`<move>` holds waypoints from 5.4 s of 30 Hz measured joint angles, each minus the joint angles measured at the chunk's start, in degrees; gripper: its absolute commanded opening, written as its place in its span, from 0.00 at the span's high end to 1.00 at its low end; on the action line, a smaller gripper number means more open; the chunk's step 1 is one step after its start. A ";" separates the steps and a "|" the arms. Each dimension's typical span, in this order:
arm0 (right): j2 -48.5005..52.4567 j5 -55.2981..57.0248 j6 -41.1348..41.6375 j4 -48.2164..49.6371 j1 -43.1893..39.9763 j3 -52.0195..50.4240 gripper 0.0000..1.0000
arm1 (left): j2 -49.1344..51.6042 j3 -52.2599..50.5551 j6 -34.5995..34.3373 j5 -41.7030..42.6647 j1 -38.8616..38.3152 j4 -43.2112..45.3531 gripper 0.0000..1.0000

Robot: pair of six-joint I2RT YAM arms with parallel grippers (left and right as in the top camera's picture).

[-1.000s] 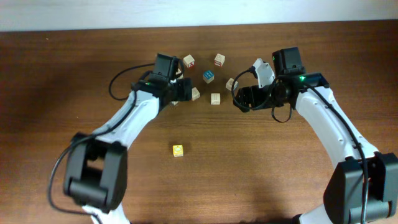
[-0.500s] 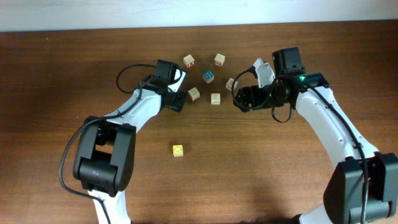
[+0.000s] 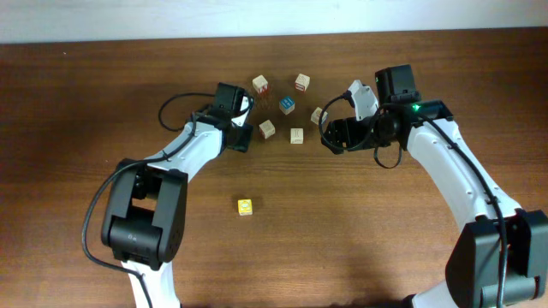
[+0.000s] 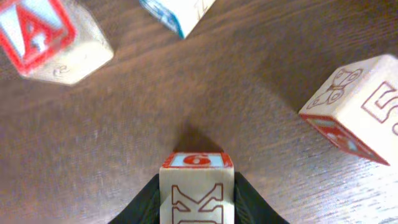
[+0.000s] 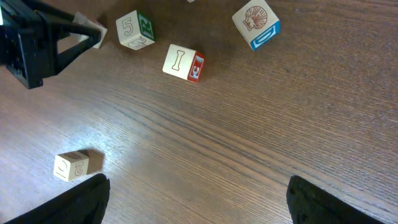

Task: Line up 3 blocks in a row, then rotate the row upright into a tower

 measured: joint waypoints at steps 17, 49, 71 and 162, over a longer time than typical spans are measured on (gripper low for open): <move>0.00 1.51 -0.02 0.00 0.00 0.00 0.09 | -6.75 4.59 -17.99 9.90 -12.00 -35.91 0.71; 0.00 1.53 -0.02 -0.57 0.00 0.00 0.09 | -7.15 9.94 -24.76 -4.68 -14.58 -19.47 0.22; 0.02 1.53 -0.02 -1.11 0.00 0.02 0.09 | 7.34 11.02 3.69 1.51 -7.43 0.98 0.54; 9.49 15.19 27.08 -2.05 22.43 0.00 0.73 | -25.03 -23.12 -28.83 6.97 1.07 -19.93 1.00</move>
